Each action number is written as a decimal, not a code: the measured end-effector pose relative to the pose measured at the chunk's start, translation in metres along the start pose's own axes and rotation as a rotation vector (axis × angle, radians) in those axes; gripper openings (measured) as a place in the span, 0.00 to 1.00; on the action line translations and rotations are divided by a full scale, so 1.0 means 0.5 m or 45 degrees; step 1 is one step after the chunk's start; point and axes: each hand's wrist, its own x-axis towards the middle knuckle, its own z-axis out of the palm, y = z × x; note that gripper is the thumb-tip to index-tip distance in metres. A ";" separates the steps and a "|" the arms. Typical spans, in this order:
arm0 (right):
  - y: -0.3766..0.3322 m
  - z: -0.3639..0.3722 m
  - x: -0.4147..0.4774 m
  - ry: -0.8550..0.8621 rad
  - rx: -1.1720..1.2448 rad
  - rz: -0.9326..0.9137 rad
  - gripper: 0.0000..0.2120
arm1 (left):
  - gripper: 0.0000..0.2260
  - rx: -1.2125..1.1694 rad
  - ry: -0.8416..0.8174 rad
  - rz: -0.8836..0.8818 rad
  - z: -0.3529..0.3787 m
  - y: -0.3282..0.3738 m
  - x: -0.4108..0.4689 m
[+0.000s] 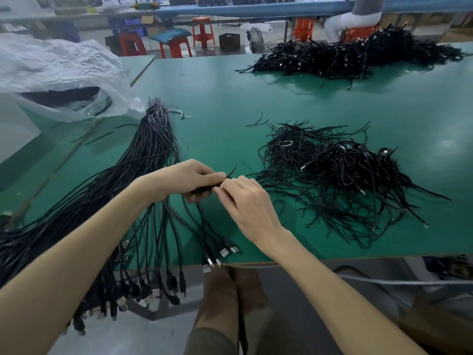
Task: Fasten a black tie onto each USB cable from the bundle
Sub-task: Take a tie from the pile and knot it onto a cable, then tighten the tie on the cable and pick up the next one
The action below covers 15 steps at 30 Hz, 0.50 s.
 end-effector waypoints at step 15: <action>0.069 -0.134 0.026 -0.029 -0.475 0.125 0.18 | 0.16 -0.193 0.318 0.282 0.030 0.033 0.004</action>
